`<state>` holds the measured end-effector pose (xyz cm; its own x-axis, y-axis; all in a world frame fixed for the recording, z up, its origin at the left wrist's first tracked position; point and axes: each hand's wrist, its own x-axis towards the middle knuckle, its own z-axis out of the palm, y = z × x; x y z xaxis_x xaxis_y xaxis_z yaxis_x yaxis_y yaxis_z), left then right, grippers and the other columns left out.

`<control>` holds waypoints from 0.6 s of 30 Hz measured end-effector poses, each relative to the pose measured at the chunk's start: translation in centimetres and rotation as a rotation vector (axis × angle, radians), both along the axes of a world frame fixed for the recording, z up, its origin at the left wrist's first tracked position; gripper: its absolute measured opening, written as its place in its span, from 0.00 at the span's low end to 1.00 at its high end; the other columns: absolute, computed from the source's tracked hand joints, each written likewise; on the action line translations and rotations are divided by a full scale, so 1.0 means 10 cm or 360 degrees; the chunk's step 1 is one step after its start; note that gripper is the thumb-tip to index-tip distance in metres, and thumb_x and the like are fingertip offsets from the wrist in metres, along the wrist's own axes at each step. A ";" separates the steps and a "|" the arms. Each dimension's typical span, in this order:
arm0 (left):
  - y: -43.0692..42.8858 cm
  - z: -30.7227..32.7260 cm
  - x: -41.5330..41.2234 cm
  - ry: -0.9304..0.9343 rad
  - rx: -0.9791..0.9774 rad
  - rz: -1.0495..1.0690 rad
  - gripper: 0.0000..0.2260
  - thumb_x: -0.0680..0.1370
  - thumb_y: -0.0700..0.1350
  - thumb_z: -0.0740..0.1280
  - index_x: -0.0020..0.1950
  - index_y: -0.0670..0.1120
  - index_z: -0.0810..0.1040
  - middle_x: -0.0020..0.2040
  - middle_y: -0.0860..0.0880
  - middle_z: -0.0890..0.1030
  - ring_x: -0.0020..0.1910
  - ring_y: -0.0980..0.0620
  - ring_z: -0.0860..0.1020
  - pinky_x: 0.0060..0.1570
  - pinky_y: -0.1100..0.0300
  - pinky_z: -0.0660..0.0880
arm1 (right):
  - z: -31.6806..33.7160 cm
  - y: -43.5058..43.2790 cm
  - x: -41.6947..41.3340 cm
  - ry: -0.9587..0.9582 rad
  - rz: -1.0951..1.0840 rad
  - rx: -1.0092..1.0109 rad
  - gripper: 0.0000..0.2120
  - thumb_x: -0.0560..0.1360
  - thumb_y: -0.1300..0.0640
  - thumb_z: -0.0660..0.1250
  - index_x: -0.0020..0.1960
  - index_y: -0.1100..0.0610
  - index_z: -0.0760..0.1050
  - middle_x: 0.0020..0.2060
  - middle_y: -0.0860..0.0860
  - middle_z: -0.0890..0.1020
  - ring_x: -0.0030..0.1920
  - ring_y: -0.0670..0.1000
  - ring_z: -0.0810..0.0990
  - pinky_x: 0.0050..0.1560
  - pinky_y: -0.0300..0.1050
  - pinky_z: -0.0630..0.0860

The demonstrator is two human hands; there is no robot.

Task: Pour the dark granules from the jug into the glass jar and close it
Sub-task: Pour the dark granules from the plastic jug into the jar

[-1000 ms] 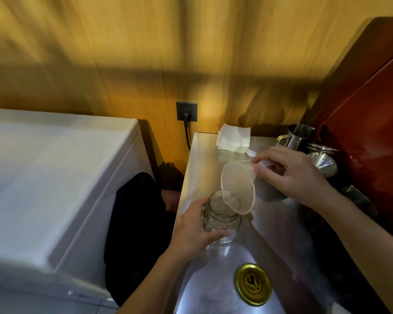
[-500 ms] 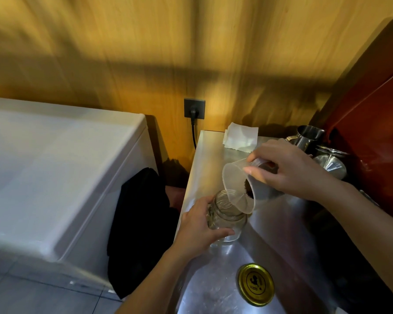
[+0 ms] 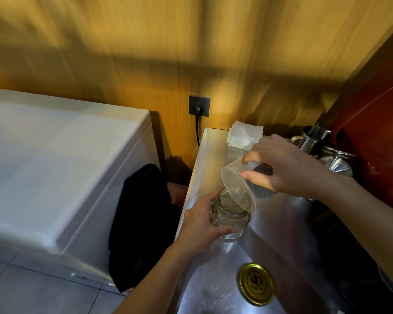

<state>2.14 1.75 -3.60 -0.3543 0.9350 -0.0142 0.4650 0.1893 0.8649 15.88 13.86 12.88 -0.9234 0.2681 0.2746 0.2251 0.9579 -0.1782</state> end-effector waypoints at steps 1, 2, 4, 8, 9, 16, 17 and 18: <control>0.00 0.01 0.00 -0.0005 0.0000 0.0000 0.37 0.62 0.59 0.76 0.67 0.55 0.67 0.64 0.54 0.75 0.64 0.52 0.72 0.67 0.44 0.67 | 0.00 0.01 0.00 0.0004 0.0009 0.0004 0.11 0.71 0.51 0.70 0.46 0.59 0.78 0.33 0.51 0.75 0.37 0.54 0.71 0.41 0.55 0.71; 0.00 0.01 0.01 -0.0010 0.0000 0.0001 0.37 0.61 0.60 0.76 0.68 0.55 0.67 0.64 0.53 0.75 0.65 0.51 0.71 0.67 0.44 0.67 | 0.00 0.01 -0.01 0.0003 0.0015 0.0007 0.11 0.71 0.51 0.70 0.46 0.59 0.79 0.33 0.50 0.74 0.37 0.54 0.70 0.40 0.55 0.71; 0.00 0.02 0.01 -0.0019 0.0000 0.0008 0.38 0.61 0.61 0.75 0.67 0.55 0.67 0.64 0.53 0.75 0.65 0.51 0.71 0.67 0.44 0.67 | 0.00 0.03 -0.01 -0.0009 0.0030 0.0018 0.11 0.71 0.51 0.70 0.46 0.58 0.78 0.33 0.49 0.73 0.37 0.53 0.70 0.40 0.53 0.70; 0.00 0.02 0.01 -0.0017 -0.0004 0.0004 0.37 0.61 0.59 0.76 0.67 0.55 0.67 0.64 0.54 0.75 0.65 0.52 0.71 0.67 0.43 0.66 | 0.00 0.03 -0.02 -0.0004 0.0084 0.0075 0.10 0.71 0.52 0.70 0.45 0.59 0.78 0.32 0.47 0.72 0.36 0.52 0.70 0.41 0.47 0.65; 0.00 0.02 0.01 -0.0016 0.0000 0.0005 0.38 0.61 0.59 0.76 0.67 0.54 0.67 0.64 0.54 0.75 0.65 0.52 0.71 0.67 0.43 0.66 | 0.01 0.03 -0.02 -0.0001 0.0093 0.0087 0.10 0.71 0.52 0.70 0.45 0.60 0.78 0.32 0.48 0.73 0.36 0.53 0.70 0.41 0.47 0.64; 0.01 0.04 0.01 0.0004 0.0000 0.0003 0.37 0.61 0.61 0.74 0.67 0.55 0.67 0.64 0.55 0.74 0.65 0.52 0.70 0.66 0.43 0.66 | 0.03 0.00 -0.04 -0.0124 0.0200 0.0233 0.12 0.71 0.52 0.69 0.44 0.62 0.79 0.33 0.57 0.80 0.37 0.58 0.75 0.42 0.55 0.72; 0.01 0.04 0.01 0.0007 -0.0002 0.0002 0.37 0.61 0.60 0.75 0.67 0.55 0.67 0.64 0.55 0.74 0.65 0.52 0.70 0.66 0.43 0.66 | 0.03 0.00 -0.04 -0.0130 0.0226 0.0265 0.12 0.71 0.52 0.69 0.44 0.62 0.79 0.33 0.57 0.80 0.37 0.58 0.76 0.42 0.56 0.73; 0.01 0.04 0.02 0.0008 0.0000 0.0003 0.37 0.61 0.60 0.75 0.67 0.55 0.67 0.64 0.55 0.74 0.65 0.52 0.70 0.66 0.43 0.66 | 0.03 -0.01 -0.05 -0.0130 0.0249 0.0297 0.11 0.71 0.53 0.70 0.44 0.62 0.79 0.32 0.57 0.80 0.36 0.59 0.76 0.41 0.57 0.74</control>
<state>2.33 1.83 -3.19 -0.3562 0.9343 -0.0123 0.4689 0.1901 0.8626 15.41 13.81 13.20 -0.9708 0.0719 0.2288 0.0780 0.9968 0.0175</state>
